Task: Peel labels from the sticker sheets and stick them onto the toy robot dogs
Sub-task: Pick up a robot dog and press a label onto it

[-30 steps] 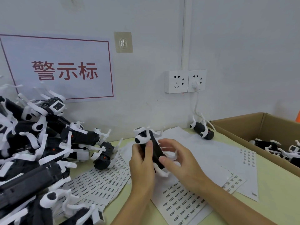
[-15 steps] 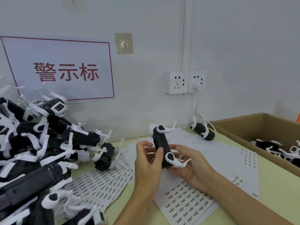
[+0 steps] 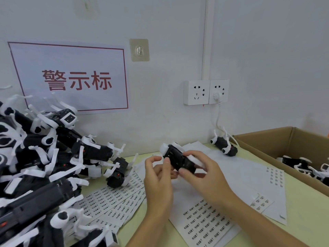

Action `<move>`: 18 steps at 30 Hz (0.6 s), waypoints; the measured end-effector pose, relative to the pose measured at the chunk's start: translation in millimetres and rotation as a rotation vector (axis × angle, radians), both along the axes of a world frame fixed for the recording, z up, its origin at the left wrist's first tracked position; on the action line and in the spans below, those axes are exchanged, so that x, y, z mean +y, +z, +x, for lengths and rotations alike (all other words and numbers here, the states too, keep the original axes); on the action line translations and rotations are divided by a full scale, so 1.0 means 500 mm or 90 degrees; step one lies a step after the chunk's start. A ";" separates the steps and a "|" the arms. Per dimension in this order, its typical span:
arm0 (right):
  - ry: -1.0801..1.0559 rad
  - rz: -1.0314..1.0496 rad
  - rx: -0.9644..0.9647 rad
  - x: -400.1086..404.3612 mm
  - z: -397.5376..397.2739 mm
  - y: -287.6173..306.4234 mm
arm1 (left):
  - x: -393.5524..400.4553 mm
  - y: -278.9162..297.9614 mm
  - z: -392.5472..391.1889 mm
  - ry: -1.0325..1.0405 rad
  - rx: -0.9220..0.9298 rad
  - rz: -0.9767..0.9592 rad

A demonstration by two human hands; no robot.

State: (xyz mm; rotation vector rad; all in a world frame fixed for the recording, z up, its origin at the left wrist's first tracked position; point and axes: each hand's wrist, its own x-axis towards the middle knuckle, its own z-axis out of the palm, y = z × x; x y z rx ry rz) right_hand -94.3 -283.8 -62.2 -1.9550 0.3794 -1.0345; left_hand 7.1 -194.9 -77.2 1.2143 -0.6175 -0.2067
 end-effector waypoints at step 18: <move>0.119 0.584 0.026 -0.045 -0.027 0.041 | -0.001 -0.001 -0.002 -0.040 0.001 0.035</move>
